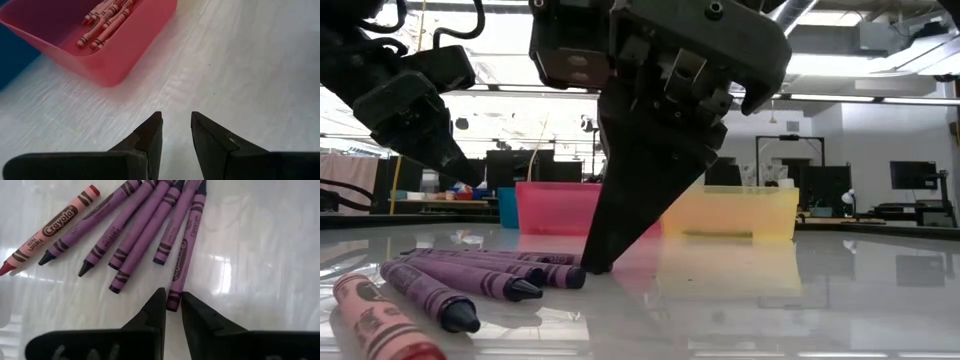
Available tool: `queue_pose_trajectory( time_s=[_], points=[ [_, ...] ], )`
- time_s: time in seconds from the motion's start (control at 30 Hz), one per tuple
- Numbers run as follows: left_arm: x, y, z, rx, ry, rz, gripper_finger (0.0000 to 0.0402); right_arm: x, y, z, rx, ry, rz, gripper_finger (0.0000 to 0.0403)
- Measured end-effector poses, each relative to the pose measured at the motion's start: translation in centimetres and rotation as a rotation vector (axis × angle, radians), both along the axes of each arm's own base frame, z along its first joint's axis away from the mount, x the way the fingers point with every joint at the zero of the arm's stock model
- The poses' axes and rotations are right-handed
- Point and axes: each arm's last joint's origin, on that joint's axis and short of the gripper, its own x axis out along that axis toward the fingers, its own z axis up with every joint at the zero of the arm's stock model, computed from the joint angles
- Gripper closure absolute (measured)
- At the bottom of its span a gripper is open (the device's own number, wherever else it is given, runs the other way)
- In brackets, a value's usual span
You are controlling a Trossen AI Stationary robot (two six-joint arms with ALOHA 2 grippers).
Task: Sort crayons
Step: Put the violet crayon into the yellow bin
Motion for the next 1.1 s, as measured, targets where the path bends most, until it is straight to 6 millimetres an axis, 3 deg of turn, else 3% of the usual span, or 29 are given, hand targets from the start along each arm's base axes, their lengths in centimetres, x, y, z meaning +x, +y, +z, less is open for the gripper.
queue_pose_trajectory(
  time_s=[0.43, 0.8, 1.1],
  points=[
    [0.0, 0.0, 0.0, 0.0, 0.001, -0.001, 0.0307, 0.1, -2.2, -0.1, -0.016, 0.079, -0.04, 0.0333],
    [0.0, 0.0, 0.0, 0.006, 0.004, -0.007, 0.0307, 0.7, -6.6, -0.3, -0.066, 0.15, -0.113, 0.0333],
    [-0.1, 0.0, 0.0, 0.018, 0.013, -0.01, 0.0307, -0.2, -8.6, 2.4, -0.189, 0.123, -0.116, 0.0333]
  ],
)
